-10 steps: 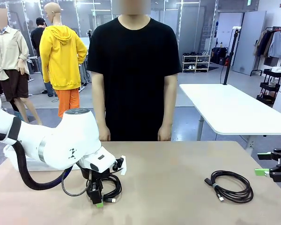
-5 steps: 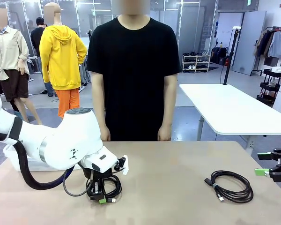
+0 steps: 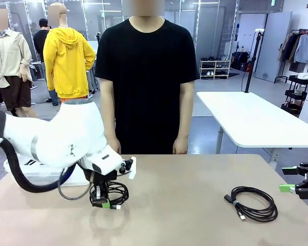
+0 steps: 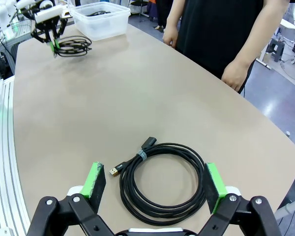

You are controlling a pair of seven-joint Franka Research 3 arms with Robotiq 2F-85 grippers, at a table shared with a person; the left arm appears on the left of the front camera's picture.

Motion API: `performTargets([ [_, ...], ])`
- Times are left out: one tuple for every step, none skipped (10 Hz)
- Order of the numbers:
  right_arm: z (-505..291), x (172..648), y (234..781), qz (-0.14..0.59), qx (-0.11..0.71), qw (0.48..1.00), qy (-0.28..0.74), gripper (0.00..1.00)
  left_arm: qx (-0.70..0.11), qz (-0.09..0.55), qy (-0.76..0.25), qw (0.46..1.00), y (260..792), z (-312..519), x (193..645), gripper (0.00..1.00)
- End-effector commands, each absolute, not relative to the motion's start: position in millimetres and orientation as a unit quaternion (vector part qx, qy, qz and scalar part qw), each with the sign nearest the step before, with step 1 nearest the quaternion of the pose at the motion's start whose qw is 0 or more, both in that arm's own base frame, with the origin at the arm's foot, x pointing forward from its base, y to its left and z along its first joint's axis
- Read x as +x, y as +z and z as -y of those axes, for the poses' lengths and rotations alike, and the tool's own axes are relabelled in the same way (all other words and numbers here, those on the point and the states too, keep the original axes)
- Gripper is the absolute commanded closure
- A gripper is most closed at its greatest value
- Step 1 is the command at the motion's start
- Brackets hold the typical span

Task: Organize and store the cables.
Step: Place the USB Extension Cable into the Organizing box.

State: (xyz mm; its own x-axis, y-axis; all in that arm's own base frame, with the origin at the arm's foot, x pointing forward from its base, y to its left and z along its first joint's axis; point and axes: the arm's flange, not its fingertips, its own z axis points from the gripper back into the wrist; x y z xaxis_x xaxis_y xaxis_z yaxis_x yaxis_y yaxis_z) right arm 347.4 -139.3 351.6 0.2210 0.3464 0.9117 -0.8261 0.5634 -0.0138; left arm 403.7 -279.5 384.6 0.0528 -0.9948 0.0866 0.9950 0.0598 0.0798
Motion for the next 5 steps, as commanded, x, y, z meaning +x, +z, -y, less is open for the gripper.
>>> performTargets([
  [137.0,348.0,353.2,0.482,0.25,0.747,0.385,0.0,0.021,0.047,-0.717,0.695,433.2,261.4,400.2,0.98],
  [137.0,348.0,353.2,0.482,0.25,0.747,0.385,0.0,0.025,0.048,-0.729,0.682,446.3,256.2,399.7,0.98],
  [137.0,348.0,353.2,0.482,0.25,0.747,0.385,0.0,0.032,0.059,-0.736,0.673,464.6,248.6,398.0,0.98],
  [137.0,348.0,353.2,0.482,0.25,0.747,0.385,0.0,0.04,0.065,-0.74,0.668,471.4,246.5,398.0,0.98],
  [137.0,348.0,353.2,0.482,0.25,0.747,0.385,0.0,0.044,0.068,-0.751,0.655,475.4,249.3,397.0,0.98],
])
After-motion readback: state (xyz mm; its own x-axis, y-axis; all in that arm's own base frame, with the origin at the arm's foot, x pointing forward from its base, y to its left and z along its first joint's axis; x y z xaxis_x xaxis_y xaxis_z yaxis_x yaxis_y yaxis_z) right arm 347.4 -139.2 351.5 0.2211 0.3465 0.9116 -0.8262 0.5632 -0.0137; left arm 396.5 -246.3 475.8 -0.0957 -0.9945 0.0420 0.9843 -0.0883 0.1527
